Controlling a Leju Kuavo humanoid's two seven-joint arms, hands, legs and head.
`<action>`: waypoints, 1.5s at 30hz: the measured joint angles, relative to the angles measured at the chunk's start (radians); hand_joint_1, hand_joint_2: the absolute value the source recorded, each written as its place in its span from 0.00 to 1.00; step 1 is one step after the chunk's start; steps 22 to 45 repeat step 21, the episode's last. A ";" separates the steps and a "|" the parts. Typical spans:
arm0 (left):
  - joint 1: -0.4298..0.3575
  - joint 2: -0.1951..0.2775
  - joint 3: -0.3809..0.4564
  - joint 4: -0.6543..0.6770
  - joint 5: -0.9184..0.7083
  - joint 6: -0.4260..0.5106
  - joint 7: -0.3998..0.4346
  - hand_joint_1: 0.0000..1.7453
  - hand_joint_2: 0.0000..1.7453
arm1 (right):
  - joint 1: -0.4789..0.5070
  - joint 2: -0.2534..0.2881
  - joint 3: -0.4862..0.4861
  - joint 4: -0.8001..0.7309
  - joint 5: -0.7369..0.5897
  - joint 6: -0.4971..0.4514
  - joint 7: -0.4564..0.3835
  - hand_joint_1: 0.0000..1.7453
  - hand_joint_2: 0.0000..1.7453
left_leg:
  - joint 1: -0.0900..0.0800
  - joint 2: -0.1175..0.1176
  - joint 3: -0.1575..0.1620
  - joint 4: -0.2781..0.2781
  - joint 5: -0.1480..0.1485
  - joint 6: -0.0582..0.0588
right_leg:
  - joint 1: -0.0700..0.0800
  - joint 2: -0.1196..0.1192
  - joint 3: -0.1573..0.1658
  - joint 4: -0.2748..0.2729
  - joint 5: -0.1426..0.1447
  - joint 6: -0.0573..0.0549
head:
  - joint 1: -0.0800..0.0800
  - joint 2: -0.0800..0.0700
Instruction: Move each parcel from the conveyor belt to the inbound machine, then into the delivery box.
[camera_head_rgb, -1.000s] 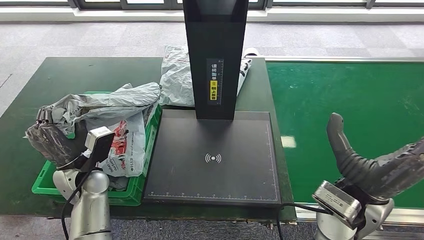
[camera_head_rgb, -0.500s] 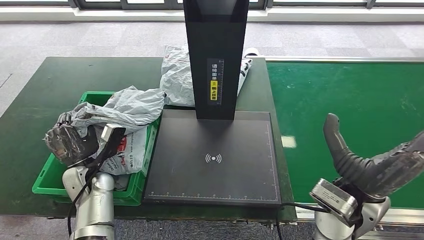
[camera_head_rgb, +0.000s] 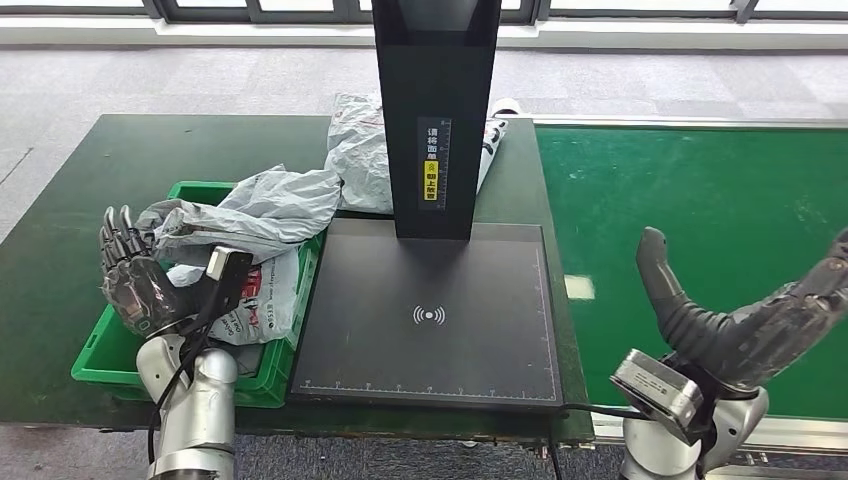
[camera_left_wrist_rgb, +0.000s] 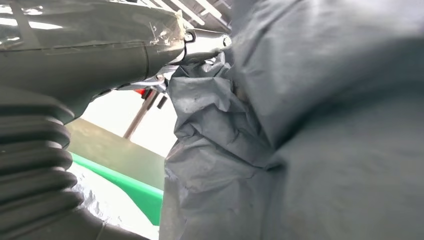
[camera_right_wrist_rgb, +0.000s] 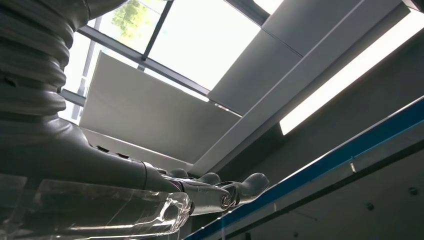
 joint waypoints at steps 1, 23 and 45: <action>0.000 0.000 0.013 -0.006 0.044 0.000 -0.041 0.00 0.00 | 0.000 0.000 0.000 0.003 -0.001 0.000 0.000 0.00 1.00 | 0.000 0.000 0.000 0.000 0.000 0.000 | 0.000 0.000 0.000 0.000 0.000 0.000 | 0.000 0.000; -0.034 0.001 0.233 -0.108 0.403 0.000 -0.410 0.00 0.00 | -0.001 0.000 -0.020 0.040 -0.005 0.000 0.000 0.00 1.00 | 0.000 0.001 -0.001 0.000 -0.001 -0.002 | 0.001 0.001 -0.002 0.000 0.000 -0.002 | 0.000 0.000; -0.034 0.001 0.233 -0.108 0.403 0.000 -0.410 0.00 0.00 | -0.001 0.000 -0.020 0.040 -0.005 0.000 0.000 0.00 1.00 | 0.000 0.001 -0.001 0.000 -0.001 -0.002 | 0.001 0.001 -0.002 0.000 0.000 -0.002 | 0.000 0.000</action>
